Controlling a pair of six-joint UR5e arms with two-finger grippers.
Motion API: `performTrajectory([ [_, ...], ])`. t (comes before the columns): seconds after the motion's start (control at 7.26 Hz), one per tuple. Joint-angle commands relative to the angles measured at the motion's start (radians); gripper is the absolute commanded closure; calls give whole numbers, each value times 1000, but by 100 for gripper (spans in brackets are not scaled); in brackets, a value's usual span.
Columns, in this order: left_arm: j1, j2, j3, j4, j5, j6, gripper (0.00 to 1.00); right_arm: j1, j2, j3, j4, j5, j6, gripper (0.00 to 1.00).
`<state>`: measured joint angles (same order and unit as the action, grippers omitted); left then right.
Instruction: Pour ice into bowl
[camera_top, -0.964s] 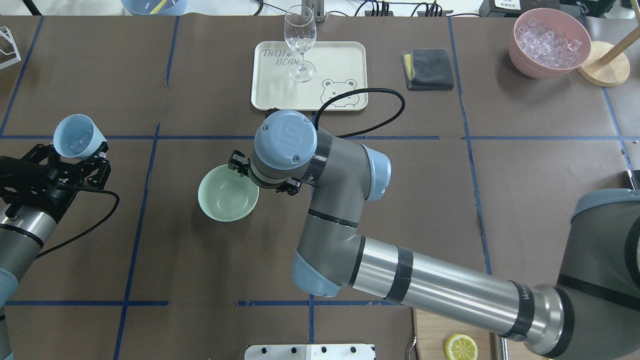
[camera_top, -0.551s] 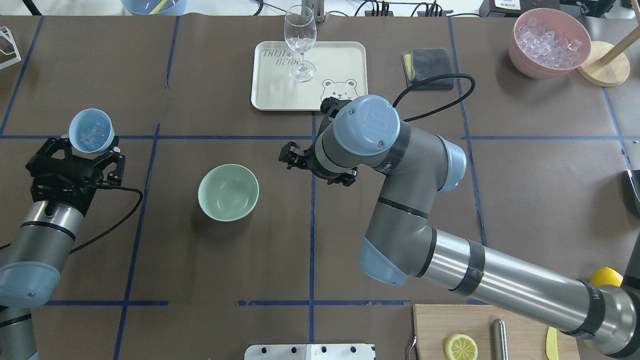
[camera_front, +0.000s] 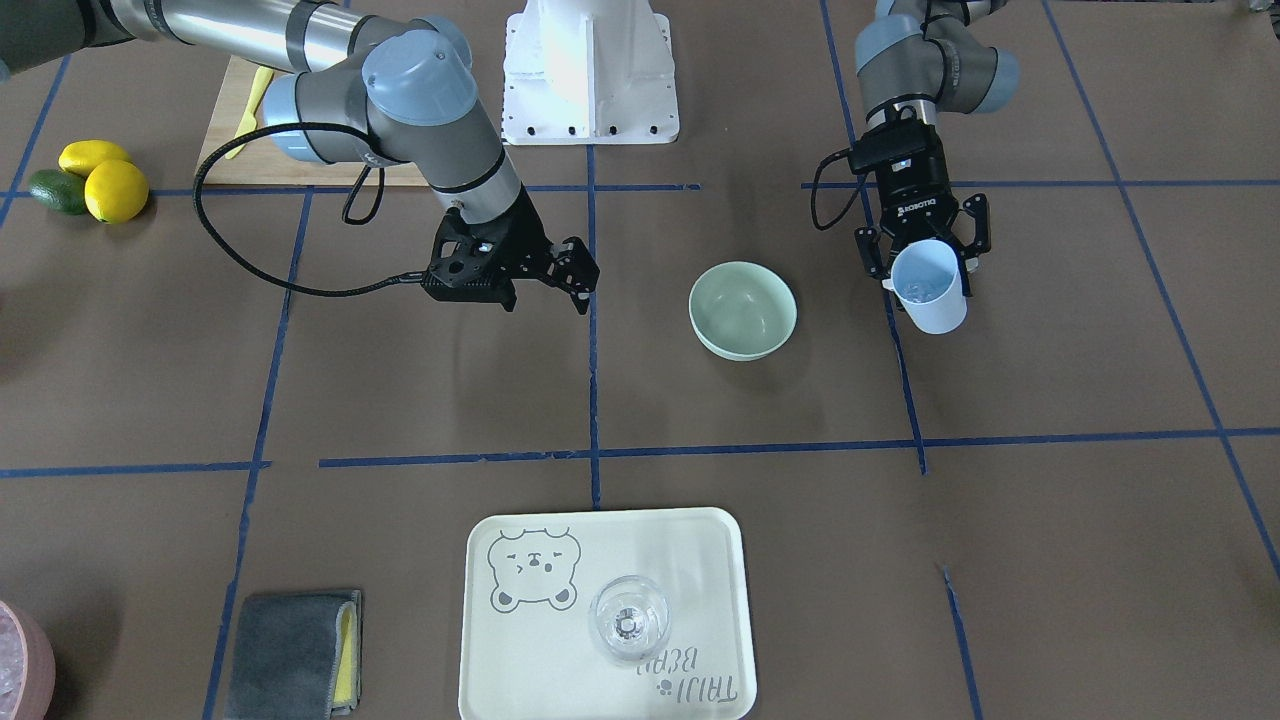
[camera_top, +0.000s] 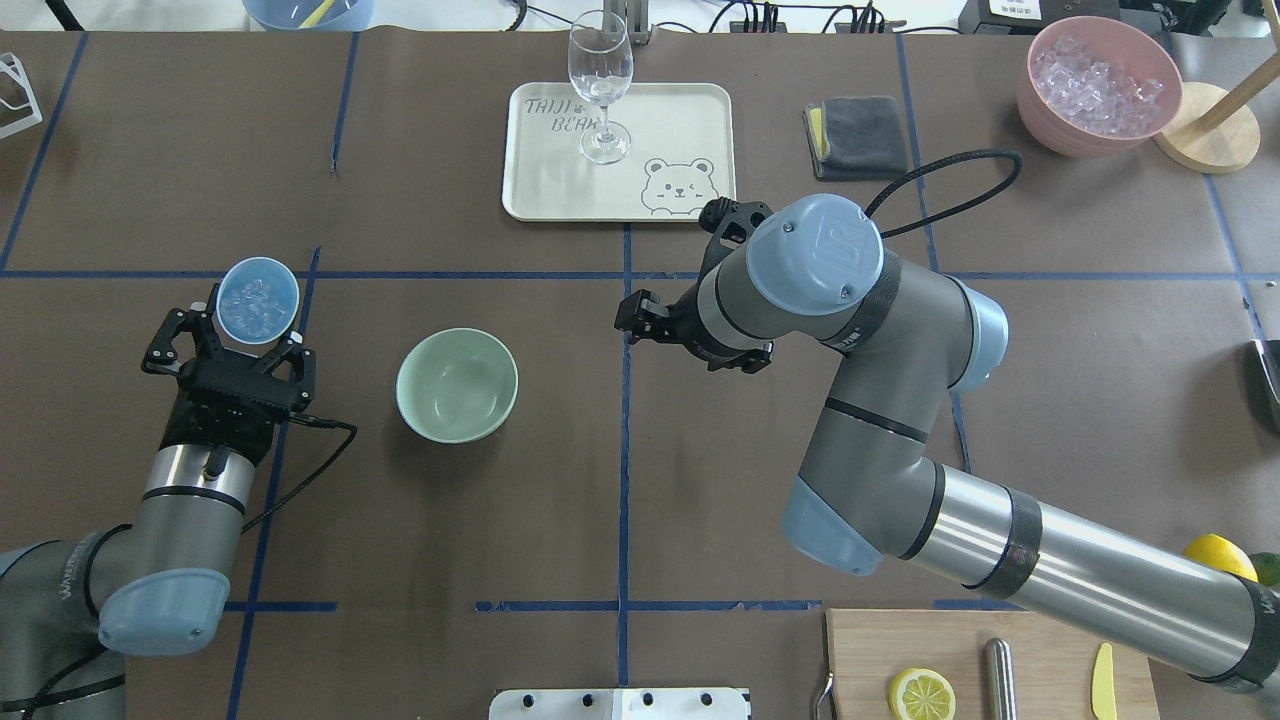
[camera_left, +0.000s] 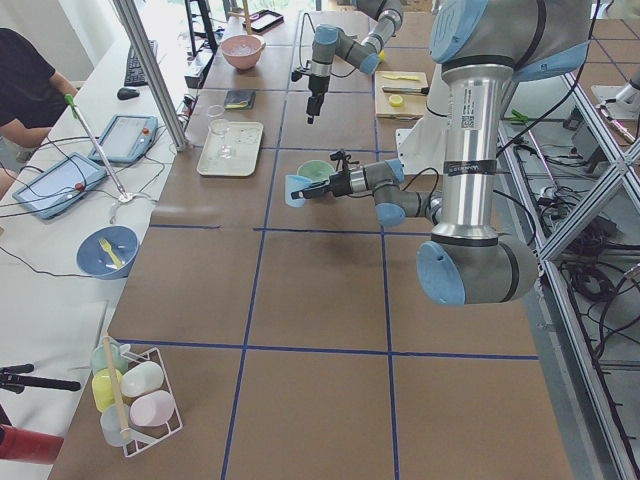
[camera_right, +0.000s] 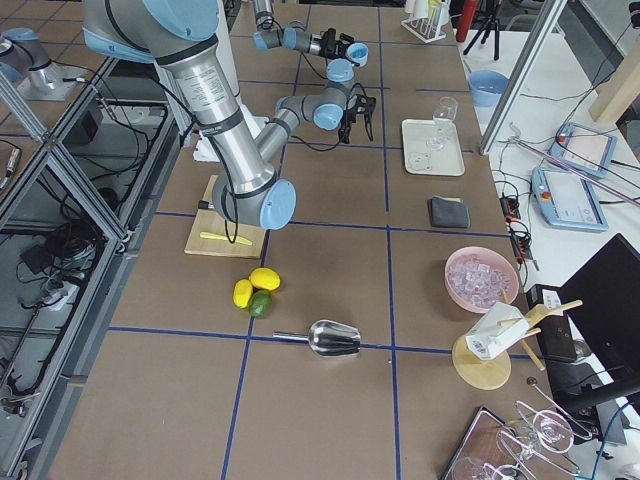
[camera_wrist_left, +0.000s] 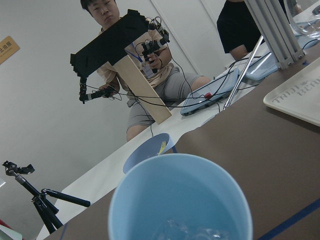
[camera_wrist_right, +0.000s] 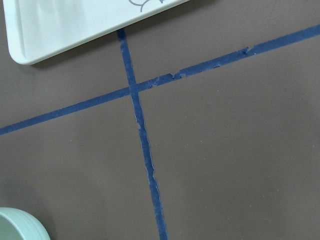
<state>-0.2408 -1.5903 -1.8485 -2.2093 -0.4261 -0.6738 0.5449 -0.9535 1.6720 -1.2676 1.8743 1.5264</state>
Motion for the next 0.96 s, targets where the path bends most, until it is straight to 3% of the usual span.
performTrajectory([
  [0.0,32,-74,-24,227,32,28,100,0,-13,2,4,-1,-3,0],
  [0.55,41,-109,-17,253,98,355,100,1,-63,69,5,0,-23,0],
  [0.69,40,-111,-20,255,143,563,100,0,-68,75,5,15,-23,0],
  [0.83,40,-111,-17,255,159,629,100,1,-70,77,5,25,-22,0],
])
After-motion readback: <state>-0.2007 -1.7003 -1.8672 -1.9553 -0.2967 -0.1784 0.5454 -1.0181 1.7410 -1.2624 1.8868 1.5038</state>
